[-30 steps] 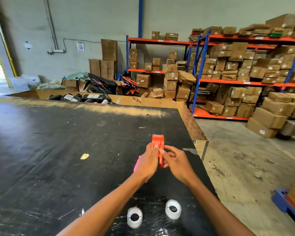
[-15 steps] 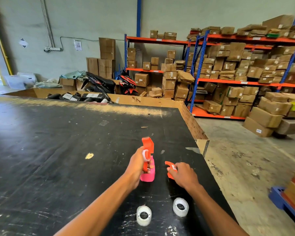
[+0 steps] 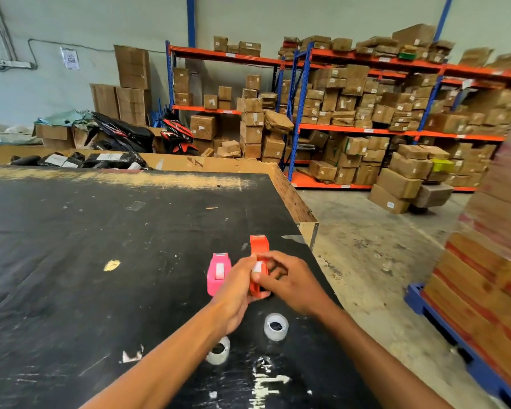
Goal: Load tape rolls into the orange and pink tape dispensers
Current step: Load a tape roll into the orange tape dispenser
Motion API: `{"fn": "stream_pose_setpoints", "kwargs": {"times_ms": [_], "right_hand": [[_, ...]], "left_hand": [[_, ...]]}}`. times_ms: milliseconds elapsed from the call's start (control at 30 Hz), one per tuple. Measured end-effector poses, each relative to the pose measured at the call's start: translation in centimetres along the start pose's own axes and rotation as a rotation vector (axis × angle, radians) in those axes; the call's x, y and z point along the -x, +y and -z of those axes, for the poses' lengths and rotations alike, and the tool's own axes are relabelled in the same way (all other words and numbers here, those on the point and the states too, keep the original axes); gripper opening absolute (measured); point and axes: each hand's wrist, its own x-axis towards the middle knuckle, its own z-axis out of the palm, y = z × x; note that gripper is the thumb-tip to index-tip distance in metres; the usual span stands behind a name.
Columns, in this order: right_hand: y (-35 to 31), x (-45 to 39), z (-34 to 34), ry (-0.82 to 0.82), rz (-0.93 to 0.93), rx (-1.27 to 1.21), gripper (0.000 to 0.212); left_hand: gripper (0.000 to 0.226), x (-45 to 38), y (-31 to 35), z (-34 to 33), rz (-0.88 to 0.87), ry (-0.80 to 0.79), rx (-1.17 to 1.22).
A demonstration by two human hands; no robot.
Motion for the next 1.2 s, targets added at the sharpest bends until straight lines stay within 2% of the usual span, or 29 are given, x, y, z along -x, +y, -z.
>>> {"fn": "stream_pose_setpoints", "kwargs": {"times_ms": [100,167,300,367,433,567,700,733,767,833,867,933,1000,1067,1200], "right_hand": [[0.4,1.6,1.5,0.101,-0.048,-0.074,0.024],[1.1,2.6,3.1,0.096,-0.129,-0.005,0.026],[3.2,5.2,4.7,-0.265,-0.397,0.559,0.031],[4.1,6.1,4.0,-0.372,-0.479,0.658,0.035],[4.4,6.3,3.7,-0.410,-0.515,0.687,0.042],[2.9,5.1,4.4,-0.383,-0.468,0.761,0.055],[2.7,3.5,1.8,-0.298,-0.359,0.726,0.066],[1.6,0.8,-1.7,-0.364,-0.275,0.720,0.067],[1.7,0.3,-2.8,-0.379,-0.275,0.729,0.066],[2.0,0.2,-3.6,-0.344,-0.285,0.637,0.063],[2.2,0.1,-3.7,-0.270,-0.297,0.509,0.063],[2.6,0.8,-2.7,-0.136,-0.335,0.087,0.063],[2.1,1.3,-1.9,-0.120,-0.328,-0.276,0.063],[1.7,1.5,-1.6,-0.113,-0.311,-0.416,0.061],[1.0,1.3,-1.7,-0.137,-0.269,-0.443,0.058]], "left_hand": [[0.043,0.1,-0.7,-1.0,0.018,0.031,-0.025],[0.046,-0.1,-0.8,-1.0,0.027,0.064,-0.050],[0.044,0.1,-1.3,-0.5,0.029,0.084,-0.131],[0.041,0.3,-1.5,-0.3,0.018,0.076,-0.171],[0.040,0.4,-1.7,0.2,0.020,0.067,-0.162],[0.037,1.0,-1.8,0.5,0.030,0.051,-0.148],[0.020,2.3,-0.6,1.0,0.033,0.071,-0.153],[0.017,3.0,0.6,4.5,-0.022,0.185,-0.125],[0.016,3.2,0.8,5.4,-0.035,0.202,-0.112],[0.014,3.6,1.1,6.2,-0.008,0.190,-0.111],[0.013,3.7,0.6,6.3,-0.007,0.187,-0.114],[0.013,3.9,0.1,5.9,0.008,0.174,-0.108],[0.020,3.7,-0.2,5.8,0.026,0.161,-0.102],[0.025,3.7,-0.1,6.0,0.032,0.161,-0.101],[0.032,3.9,0.2,6.4,0.029,0.157,-0.088]]}}
